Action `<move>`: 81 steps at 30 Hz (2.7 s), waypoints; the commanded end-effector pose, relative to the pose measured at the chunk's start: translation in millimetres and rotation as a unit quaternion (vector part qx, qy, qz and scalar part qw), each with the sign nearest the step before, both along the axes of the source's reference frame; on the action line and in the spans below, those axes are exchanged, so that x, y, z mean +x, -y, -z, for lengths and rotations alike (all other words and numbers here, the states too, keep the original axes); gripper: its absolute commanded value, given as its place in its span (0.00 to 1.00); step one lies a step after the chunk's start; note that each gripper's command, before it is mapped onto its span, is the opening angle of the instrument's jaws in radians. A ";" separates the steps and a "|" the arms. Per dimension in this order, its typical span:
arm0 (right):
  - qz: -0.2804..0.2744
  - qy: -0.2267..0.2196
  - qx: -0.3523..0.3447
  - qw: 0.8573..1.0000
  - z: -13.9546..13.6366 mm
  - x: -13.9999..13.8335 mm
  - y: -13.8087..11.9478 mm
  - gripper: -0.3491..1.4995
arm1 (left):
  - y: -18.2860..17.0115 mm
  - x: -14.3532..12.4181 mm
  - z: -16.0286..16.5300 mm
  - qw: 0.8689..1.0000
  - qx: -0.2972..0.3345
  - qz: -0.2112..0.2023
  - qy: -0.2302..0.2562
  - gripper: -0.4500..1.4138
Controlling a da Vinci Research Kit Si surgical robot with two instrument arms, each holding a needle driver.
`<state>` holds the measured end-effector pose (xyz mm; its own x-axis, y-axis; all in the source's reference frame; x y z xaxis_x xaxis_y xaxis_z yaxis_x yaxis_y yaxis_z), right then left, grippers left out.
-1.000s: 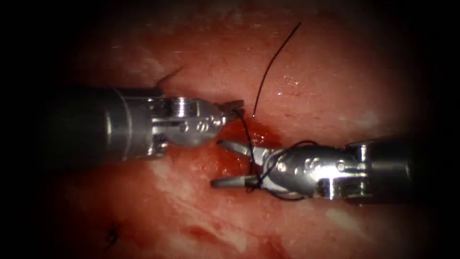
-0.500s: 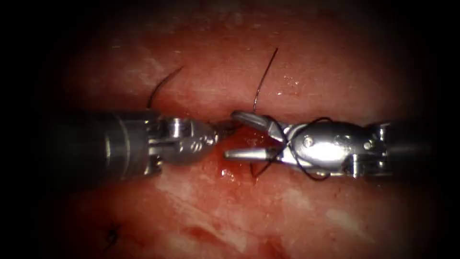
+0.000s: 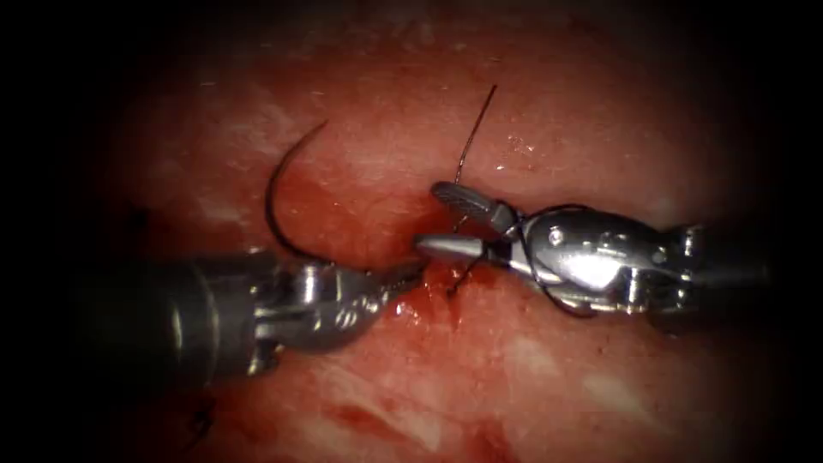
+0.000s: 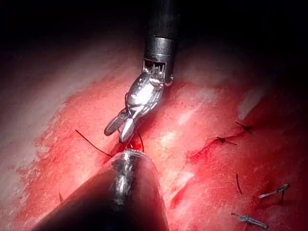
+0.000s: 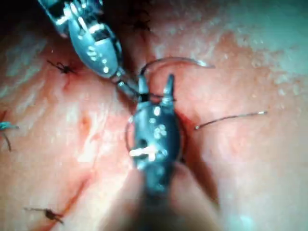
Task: Wound Closure
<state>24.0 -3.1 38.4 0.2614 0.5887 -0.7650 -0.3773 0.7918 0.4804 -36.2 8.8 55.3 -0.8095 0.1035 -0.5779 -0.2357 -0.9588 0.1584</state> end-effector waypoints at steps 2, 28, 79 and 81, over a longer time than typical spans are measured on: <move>-0.014 0.023 0.031 0.999 -0.8 0.6 1.0 0.38 | 0.5 -0.9 -0.4 1.000 0.000 0.000 -0.001 0.00; -0.205 0.121 0.223 0.945 -11.3 -2.7 -1.6 0.49 | -3.1 -2.5 -3.6 1.000 0.002 0.012 -0.006 0.00; -0.148 0.080 0.167 0.971 -4.1 0.3 2.5 0.00 | -20.9 4.7 -1.8 0.990 0.046 0.090 -0.093 0.00; -0.146 0.079 0.167 0.972 -4.1 0.3 2.7 0.00 | -21.6 4.7 -1.9 0.990 0.047 0.093 -0.094 0.00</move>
<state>23.8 -5.0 41.9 0.1428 0.8629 -0.4847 -0.6544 0.4498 0.6078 -30.9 31.0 56.8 -0.8648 0.3100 -0.3951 -0.3869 -0.9129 0.1305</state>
